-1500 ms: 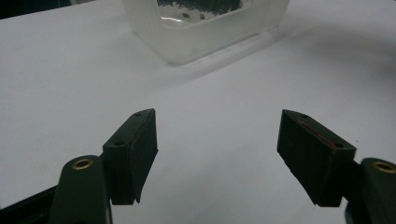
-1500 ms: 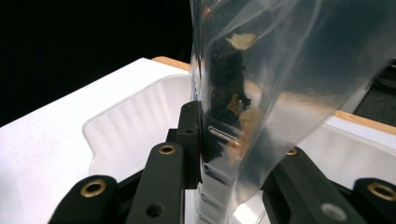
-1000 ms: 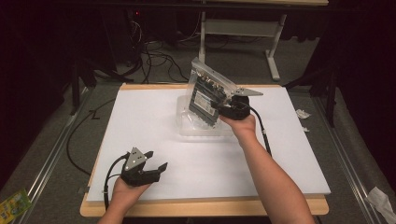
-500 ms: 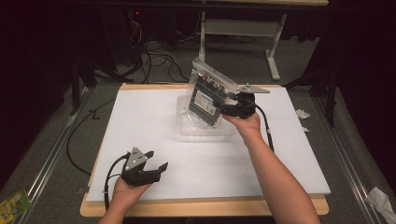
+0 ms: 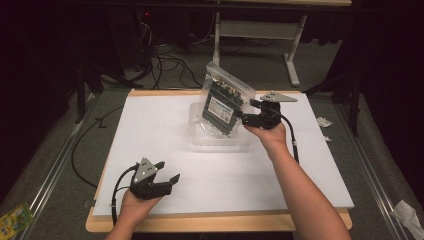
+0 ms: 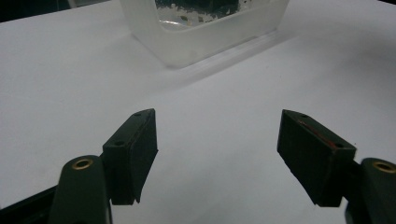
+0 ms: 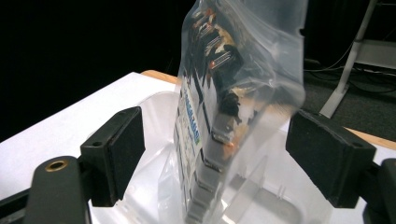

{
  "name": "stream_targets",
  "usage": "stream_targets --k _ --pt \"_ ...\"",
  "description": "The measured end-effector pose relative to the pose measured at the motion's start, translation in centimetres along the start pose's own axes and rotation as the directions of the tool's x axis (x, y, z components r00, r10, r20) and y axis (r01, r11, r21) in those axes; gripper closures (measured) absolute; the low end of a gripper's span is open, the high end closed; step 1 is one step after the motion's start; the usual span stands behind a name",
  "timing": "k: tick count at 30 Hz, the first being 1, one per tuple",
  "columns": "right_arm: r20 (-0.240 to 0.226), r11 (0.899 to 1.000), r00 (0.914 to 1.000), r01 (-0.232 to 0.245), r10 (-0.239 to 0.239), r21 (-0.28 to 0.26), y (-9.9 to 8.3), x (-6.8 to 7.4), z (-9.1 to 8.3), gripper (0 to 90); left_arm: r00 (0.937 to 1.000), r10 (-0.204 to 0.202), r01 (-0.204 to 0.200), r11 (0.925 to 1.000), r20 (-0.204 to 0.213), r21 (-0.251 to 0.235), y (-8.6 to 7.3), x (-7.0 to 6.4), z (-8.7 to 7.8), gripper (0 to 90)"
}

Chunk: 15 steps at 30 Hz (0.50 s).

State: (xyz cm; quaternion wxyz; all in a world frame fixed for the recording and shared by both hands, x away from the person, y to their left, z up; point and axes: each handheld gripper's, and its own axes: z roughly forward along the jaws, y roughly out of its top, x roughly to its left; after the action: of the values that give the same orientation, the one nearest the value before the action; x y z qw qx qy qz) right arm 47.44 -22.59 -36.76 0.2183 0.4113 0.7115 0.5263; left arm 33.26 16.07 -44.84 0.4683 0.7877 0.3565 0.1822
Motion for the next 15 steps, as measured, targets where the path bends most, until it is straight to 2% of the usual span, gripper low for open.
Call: stream_targets --k 2,6,15 --pt "0.011 0.999 0.9992 0.039 -0.039 0.014 -0.1 0.2 -0.6 18.9 1.0 -0.001 0.001 1.0 -0.002 -0.002 0.0 0.0 0.0 29.4" --pt "0.026 0.998 0.9978 0.061 -0.062 0.035 -0.5 0.4 -1.4 15.8 1.0 -0.001 0.001 1.0 -0.003 -0.002 0.0 0.1 0.0 29.4" --pt "0.084 0.997 0.9942 0.063 -0.067 0.052 -1.6 0.6 -4.6 5.4 1.0 -0.006 0.006 1.0 -0.005 -0.005 0.1 0.0 0.0 28.9"
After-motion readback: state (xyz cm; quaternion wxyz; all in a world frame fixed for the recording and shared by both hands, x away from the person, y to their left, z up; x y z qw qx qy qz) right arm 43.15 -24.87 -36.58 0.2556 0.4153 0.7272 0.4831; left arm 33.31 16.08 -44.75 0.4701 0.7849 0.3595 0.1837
